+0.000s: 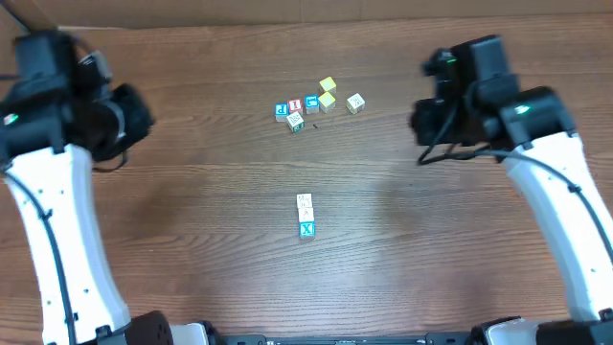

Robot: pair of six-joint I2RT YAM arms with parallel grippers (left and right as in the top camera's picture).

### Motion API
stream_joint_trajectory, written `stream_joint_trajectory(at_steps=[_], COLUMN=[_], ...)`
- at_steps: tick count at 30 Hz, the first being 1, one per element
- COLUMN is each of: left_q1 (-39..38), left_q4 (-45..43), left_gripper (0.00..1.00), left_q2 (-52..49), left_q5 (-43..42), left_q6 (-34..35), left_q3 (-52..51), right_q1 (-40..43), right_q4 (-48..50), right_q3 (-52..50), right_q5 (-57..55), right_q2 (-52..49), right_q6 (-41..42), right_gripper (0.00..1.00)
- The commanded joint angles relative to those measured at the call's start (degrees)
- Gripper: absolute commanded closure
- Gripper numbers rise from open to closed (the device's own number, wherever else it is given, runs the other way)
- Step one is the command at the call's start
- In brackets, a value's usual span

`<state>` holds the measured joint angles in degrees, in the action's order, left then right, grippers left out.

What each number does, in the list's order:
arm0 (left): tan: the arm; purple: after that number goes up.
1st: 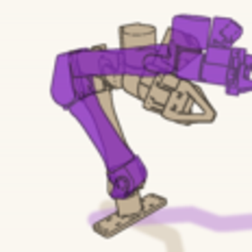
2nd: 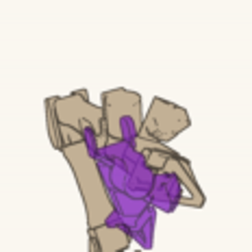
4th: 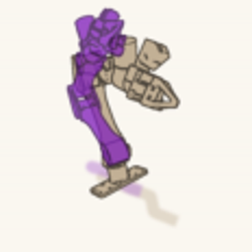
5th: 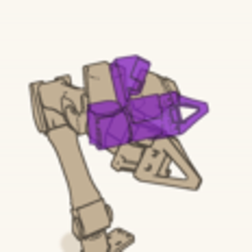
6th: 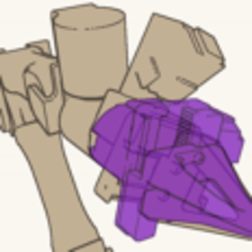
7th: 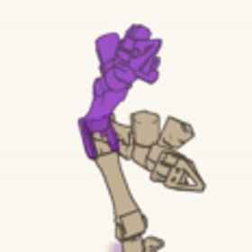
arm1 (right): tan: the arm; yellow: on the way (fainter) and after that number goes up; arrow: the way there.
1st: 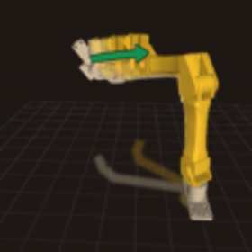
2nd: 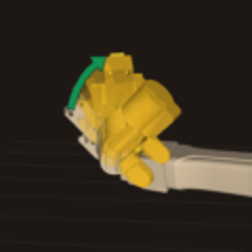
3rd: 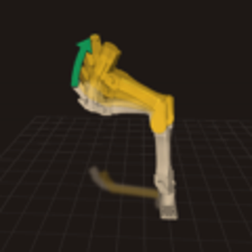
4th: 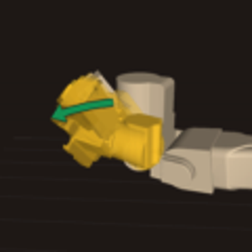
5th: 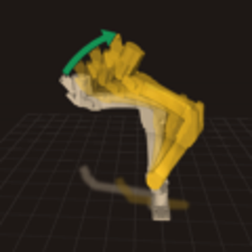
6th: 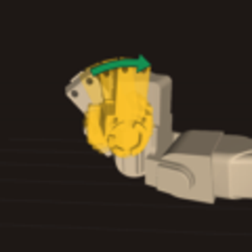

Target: Flip 3 blocks

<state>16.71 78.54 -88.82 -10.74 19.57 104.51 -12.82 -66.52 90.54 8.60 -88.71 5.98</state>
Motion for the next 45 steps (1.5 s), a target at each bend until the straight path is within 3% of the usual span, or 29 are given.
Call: stream_joint_trajectory(at_steps=[1,3,4,7,8,10,11,40,45], left_q1=[1.01,0.55,0.07,-1.11,-1.44,-1.79,-1.81,-1.79,-1.79], left_q4=[0.63,0.35,0.28,0.28,0.33,0.9,1.44,1.36,1.36], left_gripper=[0.96,0.96,0.96,0.93,0.91,0.55,0.0,0.0,0.0], left_q2=[-1.18,-1.27,-1.46,-2.12,-2.27,-2.6,-2.71,-2.78,-2.8], left_q5=[0.26,0.17,0.17,0.37,0.55,0.7,0.63,0.76,0.76], left_q6=[-0.66,-1.62,-2.14,-2.93,-2.91,-2.86,-2.84,-2.86,-2.86], left_q3=[-0.28,-0.87,-0.94,-0.96,-0.96,-0.96,-0.96,-0.96,-0.96], right_q1=[5.14,7.58,8.48,9.88,10.01,9.99,10.01,10.01,10.01], right_q4=[-1.33,-2.19,-2.58,-3.45,-3.82,-4.35,-4.33,-4.28,-4.28], right_q3=[0.55,0.55,0.55,0.55,0.55,0.55,0.55,0.52,0.52], right_q5=[0.55,0.52,0.52,0.52,0.5,0.52,0.52,0.5,0.5], right_q2=[-0.26,-0.35,-0.35,-0.35,-0.35,-0.35,-0.35,-0.94,5.81], right_q6=[2.43,3.06,3.06,3.04,3.04,3.04,3.04,3.04,3.04], right_gripper=[0.67,0.57,0.37,0.0,0.0,0.0,0.0,0.0,0.0])
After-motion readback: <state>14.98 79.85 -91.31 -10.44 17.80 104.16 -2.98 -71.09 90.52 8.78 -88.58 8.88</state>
